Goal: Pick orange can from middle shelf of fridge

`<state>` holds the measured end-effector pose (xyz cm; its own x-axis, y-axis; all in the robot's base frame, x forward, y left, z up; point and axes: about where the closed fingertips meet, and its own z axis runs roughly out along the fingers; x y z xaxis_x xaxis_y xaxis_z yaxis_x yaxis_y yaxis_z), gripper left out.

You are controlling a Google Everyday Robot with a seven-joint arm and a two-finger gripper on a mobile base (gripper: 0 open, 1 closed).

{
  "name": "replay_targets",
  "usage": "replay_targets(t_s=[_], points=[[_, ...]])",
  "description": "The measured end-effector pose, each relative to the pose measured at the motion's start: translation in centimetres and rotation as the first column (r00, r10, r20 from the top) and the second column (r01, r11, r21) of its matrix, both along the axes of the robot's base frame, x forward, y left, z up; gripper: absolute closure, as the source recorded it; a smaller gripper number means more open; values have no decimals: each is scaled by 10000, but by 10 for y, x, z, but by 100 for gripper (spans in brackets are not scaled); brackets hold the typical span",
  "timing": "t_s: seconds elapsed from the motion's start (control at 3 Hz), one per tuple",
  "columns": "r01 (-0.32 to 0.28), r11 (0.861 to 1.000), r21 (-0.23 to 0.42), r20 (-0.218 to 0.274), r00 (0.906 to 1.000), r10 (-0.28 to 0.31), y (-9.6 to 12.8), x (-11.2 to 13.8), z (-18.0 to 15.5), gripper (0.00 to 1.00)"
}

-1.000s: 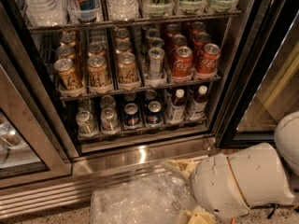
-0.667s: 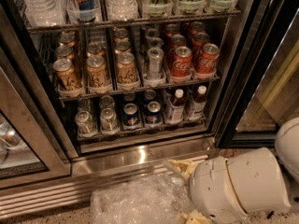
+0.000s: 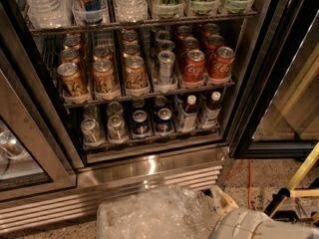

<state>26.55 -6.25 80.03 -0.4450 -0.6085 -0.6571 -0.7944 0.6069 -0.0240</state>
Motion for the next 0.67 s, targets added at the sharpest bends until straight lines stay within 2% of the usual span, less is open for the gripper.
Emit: replay_targets(t_s=[0.33,0.67], points=[[1611,9840,-761,754,9850,-1554,-21,5,3,0],[2422,9600,-1404,1394,9648,-2230,-37,0,2,0]])
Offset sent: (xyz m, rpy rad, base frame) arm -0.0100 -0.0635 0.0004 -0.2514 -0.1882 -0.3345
